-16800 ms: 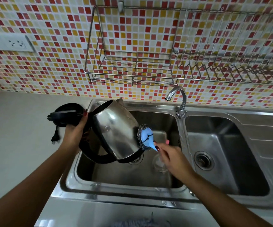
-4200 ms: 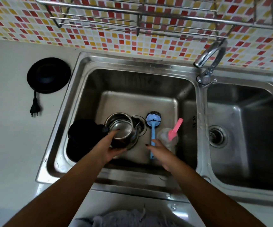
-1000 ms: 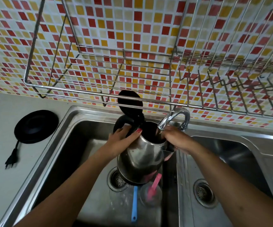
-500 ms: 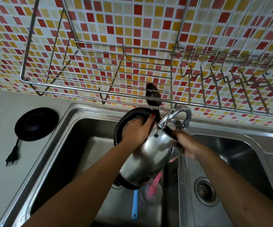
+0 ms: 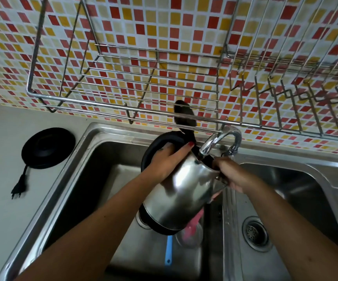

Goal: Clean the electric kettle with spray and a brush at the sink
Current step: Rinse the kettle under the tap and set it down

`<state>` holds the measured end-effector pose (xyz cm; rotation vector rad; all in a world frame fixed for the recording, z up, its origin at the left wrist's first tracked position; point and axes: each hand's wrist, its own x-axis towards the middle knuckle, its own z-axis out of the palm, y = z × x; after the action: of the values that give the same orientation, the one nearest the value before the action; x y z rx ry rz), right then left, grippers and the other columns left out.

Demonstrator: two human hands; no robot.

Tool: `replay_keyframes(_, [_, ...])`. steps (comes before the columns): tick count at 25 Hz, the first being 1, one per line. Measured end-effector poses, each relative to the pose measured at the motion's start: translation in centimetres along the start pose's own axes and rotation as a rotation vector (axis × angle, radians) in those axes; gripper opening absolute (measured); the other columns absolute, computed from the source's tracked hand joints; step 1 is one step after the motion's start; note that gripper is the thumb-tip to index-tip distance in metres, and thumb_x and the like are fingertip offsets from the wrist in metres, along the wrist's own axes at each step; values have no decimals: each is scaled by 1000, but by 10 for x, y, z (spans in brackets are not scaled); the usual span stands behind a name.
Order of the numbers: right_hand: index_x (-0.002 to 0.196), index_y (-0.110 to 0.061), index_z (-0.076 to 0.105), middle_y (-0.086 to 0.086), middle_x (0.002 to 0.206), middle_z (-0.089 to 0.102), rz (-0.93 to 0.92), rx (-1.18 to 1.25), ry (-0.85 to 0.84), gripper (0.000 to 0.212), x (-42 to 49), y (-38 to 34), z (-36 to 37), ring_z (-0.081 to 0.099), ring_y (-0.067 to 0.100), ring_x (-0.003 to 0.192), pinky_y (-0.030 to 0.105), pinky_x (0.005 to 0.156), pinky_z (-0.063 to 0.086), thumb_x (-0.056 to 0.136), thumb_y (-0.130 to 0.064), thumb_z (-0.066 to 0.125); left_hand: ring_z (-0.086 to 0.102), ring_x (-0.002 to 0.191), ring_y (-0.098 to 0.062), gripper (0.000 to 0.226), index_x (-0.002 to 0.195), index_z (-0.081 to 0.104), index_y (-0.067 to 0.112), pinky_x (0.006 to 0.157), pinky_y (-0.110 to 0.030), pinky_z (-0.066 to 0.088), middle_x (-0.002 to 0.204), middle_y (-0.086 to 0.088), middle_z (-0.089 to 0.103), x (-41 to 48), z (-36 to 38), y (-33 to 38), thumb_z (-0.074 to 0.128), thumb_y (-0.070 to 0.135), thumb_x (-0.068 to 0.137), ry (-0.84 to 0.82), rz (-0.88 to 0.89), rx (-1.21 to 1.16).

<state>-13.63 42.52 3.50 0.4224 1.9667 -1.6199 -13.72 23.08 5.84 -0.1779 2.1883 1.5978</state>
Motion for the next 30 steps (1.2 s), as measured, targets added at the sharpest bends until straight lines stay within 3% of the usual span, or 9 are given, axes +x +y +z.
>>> replay_keyframes(4, [105,-8,62,14,93,74,1,-65,-136,25,-3,-21,18,72,21,86,42,53,58,96,-17,41,64,87,-19,56,111,68,16,83,-31,51,95,-2,70,4,-15,9,70,59,74,76,-281,-279])
replay_keyframes(6, [118,-12,57,15,111,66,-6,-69,-153,30,-7,-34,24,67,26,99,41,49,58,99,-28,40,65,87,-24,56,108,69,13,83,-34,52,96,-7,71,7,-20,6,72,57,73,121,-335,-376])
replay_keyframes(10, [125,-18,53,7,102,64,-93,4,-33,35,-12,-45,38,64,21,79,30,50,58,99,-36,40,68,79,-28,53,104,70,11,66,-32,55,91,-11,73,7,-34,-8,65,56,77,241,-363,-594])
replay_keyframes(12, [123,-16,56,6,92,65,-144,1,73,33,-12,-39,49,62,20,76,33,64,59,98,-33,44,67,69,-24,47,98,70,14,56,-28,52,79,-9,72,5,-41,-11,61,56,79,280,-363,-685])
replay_keyframes(16, [133,-20,50,-1,135,52,-151,74,87,61,-24,-10,76,50,20,124,42,110,36,87,-59,43,68,94,-30,76,113,68,17,77,-41,55,102,-10,73,3,-41,-18,66,68,57,335,-348,-655])
replay_keyframes(18, [126,-29,57,2,133,59,-122,247,100,74,-20,9,80,53,22,125,48,110,37,68,-74,50,67,100,-27,78,114,68,19,90,-43,52,105,-7,74,-4,-35,-22,70,71,56,354,-270,-632])
replay_keyframes(21, [108,-37,67,1,109,69,-285,313,150,32,-33,31,81,62,18,109,39,103,44,83,-53,54,69,103,-25,89,118,66,18,99,-44,48,108,-5,75,-16,-26,-33,76,72,48,310,-192,-680])
replay_keyframes(26, [133,-38,50,-9,142,51,-460,197,129,43,-49,69,73,44,7,133,44,115,34,90,-43,47,68,107,-29,88,127,56,6,99,-49,50,120,-15,67,-36,-5,-52,79,54,56,342,-106,-780])
replay_keyframes(30, [124,-42,58,-20,130,60,-468,197,92,33,-49,78,62,50,1,127,43,112,36,95,-46,43,68,103,-25,43,114,63,9,96,-43,51,107,-9,72,-42,8,-53,71,32,78,403,-51,-815])
